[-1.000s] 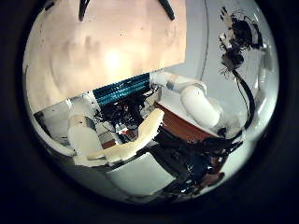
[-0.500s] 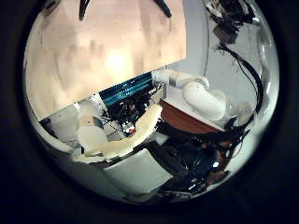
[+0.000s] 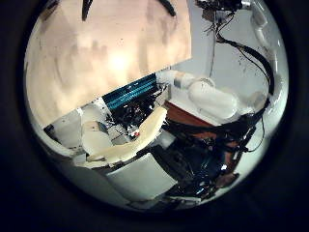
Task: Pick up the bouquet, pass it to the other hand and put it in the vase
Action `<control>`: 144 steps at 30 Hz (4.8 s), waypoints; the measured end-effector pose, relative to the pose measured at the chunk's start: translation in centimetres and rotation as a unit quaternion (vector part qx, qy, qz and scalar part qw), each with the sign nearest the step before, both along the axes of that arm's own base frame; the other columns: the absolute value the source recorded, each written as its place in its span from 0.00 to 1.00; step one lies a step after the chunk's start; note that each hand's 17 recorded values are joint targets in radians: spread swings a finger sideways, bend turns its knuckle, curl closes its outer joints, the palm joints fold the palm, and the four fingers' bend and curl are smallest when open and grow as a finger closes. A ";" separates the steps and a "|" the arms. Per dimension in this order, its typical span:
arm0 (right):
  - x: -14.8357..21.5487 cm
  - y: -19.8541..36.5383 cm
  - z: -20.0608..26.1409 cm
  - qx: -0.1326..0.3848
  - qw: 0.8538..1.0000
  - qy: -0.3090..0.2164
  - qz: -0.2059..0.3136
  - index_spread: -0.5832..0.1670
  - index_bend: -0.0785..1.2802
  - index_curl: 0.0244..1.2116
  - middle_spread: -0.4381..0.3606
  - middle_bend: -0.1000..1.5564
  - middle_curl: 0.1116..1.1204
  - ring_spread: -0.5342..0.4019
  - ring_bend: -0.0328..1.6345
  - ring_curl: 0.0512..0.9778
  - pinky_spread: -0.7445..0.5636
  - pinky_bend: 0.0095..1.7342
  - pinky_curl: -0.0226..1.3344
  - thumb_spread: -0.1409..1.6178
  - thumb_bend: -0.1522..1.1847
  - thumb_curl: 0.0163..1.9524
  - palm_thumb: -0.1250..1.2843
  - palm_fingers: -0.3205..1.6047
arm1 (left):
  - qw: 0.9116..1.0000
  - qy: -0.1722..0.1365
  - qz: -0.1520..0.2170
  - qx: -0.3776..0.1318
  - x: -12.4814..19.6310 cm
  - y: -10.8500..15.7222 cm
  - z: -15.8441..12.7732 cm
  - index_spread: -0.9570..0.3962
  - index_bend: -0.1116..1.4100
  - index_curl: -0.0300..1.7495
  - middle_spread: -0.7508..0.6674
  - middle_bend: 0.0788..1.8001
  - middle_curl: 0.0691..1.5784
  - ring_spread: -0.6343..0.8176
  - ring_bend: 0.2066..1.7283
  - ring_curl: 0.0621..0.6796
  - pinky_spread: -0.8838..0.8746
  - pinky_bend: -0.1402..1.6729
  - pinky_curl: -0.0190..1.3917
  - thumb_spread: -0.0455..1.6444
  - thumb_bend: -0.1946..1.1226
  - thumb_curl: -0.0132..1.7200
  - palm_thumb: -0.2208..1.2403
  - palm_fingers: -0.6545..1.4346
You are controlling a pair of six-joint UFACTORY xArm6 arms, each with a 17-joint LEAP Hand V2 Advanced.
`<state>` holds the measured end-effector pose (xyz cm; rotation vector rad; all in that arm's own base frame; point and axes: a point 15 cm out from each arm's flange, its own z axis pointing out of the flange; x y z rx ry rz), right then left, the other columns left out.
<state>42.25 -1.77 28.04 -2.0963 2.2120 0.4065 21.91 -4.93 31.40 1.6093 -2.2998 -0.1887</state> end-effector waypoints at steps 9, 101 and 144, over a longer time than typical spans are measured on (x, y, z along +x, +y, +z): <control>0.6 0.3 -4.5 0.006 0.999 0.041 0.001 0.54 0.18 0.22 0.53 0.28 0.26 0.50 0.38 0.21 0.64 0.23 0.21 0.69 0.10 0.20 0.60 0.32 | 1.000 0.007 -0.008 -0.001 0.3 -0.4 -0.1 0.70 0.22 0.29 0.61 0.07 0.20 0.67 0.14 0.15 0.75 0.17 0.14 0.58 0.13 0.18 0.33 0.49; 6.3 -3.5 -8.5 -0.024 0.998 0.065 0.005 0.42 0.84 0.67 0.35 0.82 0.63 0.35 0.85 0.59 0.36 0.79 0.49 0.55 0.13 0.31 0.92 0.76 | 1.000 0.011 -0.005 -0.007 1.3 -2.3 0.6 0.70 0.22 0.29 0.58 0.10 0.20 0.65 0.15 0.14 0.74 0.17 0.13 0.59 0.13 0.18 0.34 0.50; -3.6 2.0 13.4 0.537 0.831 -0.130 0.070 0.44 0.85 0.75 0.40 0.85 0.67 0.38 0.89 0.65 0.40 0.68 0.68 0.22 0.10 0.48 0.96 0.75 | 0.971 -0.034 0.127 -0.198 7.3 -2.5 5.2 0.78 0.16 0.26 0.74 0.07 0.18 0.62 0.26 0.15 0.64 0.24 0.17 0.61 0.12 0.16 0.28 0.48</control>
